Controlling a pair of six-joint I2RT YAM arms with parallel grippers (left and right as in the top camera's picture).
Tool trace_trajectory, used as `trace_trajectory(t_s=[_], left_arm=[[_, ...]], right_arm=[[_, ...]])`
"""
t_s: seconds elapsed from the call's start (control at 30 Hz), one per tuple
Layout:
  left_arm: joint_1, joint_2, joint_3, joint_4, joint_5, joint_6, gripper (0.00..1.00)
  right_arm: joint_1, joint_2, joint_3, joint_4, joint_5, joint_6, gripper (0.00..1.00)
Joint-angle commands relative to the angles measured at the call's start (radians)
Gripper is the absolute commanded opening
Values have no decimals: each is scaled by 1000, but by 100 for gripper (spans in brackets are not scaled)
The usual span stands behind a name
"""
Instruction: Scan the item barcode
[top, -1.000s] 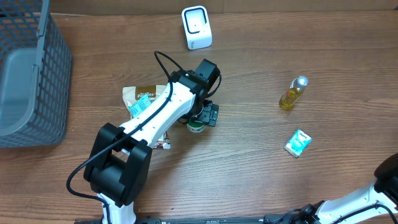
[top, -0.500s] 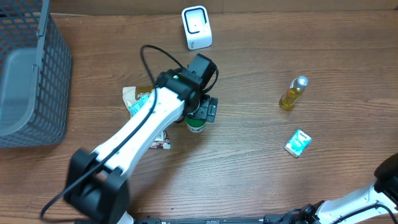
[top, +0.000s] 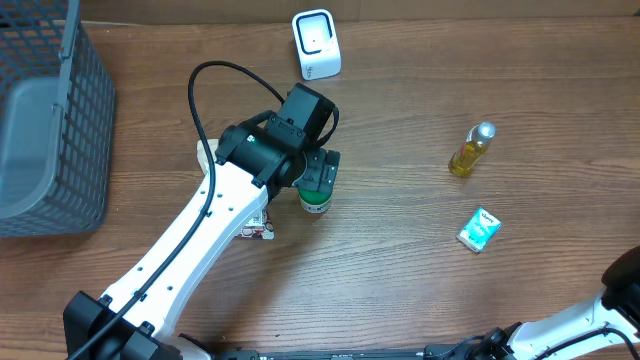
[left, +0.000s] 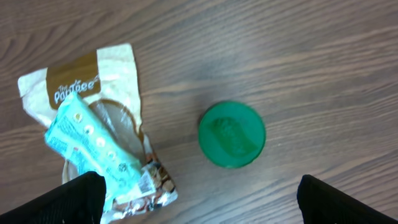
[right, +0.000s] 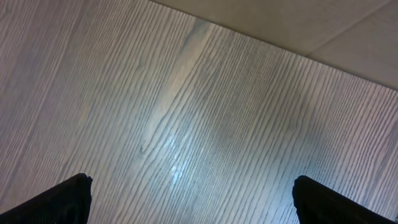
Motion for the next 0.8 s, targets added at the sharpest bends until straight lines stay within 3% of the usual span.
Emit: trace_trajectory(t_s=[0.0,0.17,0.4,0.77], left_arm=[[6,21,0,-26,-17,22,100],[6,72,-2,-92,-11,26,100],[2,172,-3,-34,167,164,99],[-9,293,-3,53,146,164,99]], right_arm=[[-1,-14,10,3,6,0,100],[-1,-14,10,3,6,0,100],[-1,-14,10,3,6,0,100],[-1,-14,10,3,6,0,100]])
